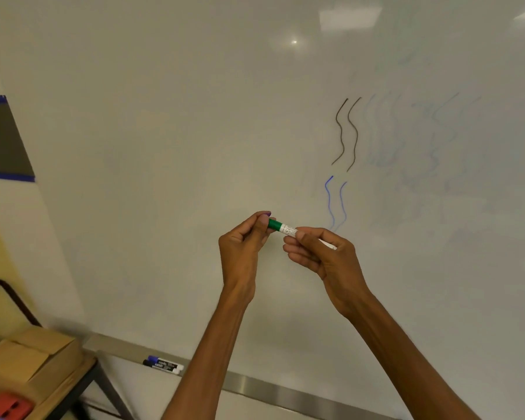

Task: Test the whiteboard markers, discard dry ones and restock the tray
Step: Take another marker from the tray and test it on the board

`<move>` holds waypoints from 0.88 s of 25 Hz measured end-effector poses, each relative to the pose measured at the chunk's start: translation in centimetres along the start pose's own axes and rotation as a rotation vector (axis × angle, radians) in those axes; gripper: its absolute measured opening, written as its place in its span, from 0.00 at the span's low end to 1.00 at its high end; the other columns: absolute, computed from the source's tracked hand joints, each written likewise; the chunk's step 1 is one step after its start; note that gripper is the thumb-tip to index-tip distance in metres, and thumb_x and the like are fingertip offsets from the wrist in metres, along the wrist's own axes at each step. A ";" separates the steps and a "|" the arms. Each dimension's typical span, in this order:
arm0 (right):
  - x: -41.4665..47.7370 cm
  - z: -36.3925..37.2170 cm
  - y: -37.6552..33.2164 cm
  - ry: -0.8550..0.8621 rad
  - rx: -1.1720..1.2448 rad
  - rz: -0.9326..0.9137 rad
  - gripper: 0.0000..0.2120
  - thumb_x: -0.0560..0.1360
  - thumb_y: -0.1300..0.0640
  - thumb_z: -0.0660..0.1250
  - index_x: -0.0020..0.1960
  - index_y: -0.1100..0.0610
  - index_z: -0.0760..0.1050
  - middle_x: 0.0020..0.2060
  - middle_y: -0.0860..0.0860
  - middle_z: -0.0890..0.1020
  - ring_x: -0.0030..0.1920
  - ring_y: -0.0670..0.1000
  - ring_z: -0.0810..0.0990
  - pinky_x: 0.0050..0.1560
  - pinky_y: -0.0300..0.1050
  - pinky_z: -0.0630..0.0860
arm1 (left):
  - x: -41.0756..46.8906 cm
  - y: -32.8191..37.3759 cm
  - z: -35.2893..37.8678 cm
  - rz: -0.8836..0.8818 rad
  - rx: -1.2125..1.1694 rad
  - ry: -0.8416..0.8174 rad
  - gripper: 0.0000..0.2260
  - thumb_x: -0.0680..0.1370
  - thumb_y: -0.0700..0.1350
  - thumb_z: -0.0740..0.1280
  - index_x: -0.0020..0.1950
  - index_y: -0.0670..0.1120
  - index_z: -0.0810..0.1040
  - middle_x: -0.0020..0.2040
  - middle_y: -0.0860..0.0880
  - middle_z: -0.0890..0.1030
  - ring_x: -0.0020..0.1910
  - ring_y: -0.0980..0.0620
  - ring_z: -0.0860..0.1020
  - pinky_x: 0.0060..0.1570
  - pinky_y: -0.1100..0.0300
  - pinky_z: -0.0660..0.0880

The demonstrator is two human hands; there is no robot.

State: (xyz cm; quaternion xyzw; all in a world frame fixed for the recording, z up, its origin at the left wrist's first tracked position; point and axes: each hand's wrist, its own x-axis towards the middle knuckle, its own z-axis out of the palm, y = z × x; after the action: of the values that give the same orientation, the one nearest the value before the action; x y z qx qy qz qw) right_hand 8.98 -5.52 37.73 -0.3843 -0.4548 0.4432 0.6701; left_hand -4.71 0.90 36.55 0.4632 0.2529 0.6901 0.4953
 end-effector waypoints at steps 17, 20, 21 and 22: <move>-1.2 5.9 18.4 0.073 -0.089 0.380 0.06 0.76 0.65 0.69 0.52 0.62 0.82 0.44 0.57 0.84 0.42 0.53 0.85 0.54 0.46 0.82 | -4.4 -5.7 -20.1 -0.255 0.155 0.501 0.08 0.76 0.41 0.73 0.53 0.41 0.83 0.48 0.41 0.85 0.46 0.45 0.85 0.51 0.58 0.82; -2.3 7.2 22.7 0.070 -0.177 0.447 0.04 0.73 0.65 0.72 0.47 0.62 0.83 0.40 0.56 0.84 0.41 0.54 0.83 0.56 0.49 0.82 | -6.2 -6.8 -24.3 -0.329 0.226 0.573 0.08 0.75 0.42 0.74 0.51 0.40 0.82 0.46 0.41 0.86 0.43 0.47 0.86 0.44 0.61 0.82; -2.8 7.5 24.2 0.063 -0.217 0.478 0.03 0.72 0.64 0.71 0.45 0.61 0.83 0.38 0.55 0.84 0.40 0.53 0.83 0.57 0.50 0.81 | -7.0 -7.4 -25.8 -0.368 0.257 0.586 0.08 0.75 0.42 0.75 0.51 0.40 0.81 0.46 0.41 0.86 0.41 0.47 0.86 0.42 0.62 0.81; -3.4 7.8 25.8 0.060 -0.259 0.516 0.03 0.72 0.64 0.71 0.43 0.59 0.83 0.37 0.55 0.84 0.40 0.53 0.83 0.57 0.49 0.81 | -7.8 -8.1 -27.3 -0.419 0.292 0.594 0.07 0.75 0.42 0.74 0.50 0.40 0.81 0.45 0.41 0.86 0.40 0.48 0.85 0.41 0.62 0.81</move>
State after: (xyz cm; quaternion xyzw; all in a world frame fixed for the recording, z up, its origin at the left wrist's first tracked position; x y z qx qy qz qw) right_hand -5.35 0.22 15.35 -0.5826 -0.3748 0.5256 0.4938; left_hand -24.77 -0.19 14.86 0.2471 0.5698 0.6348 0.4596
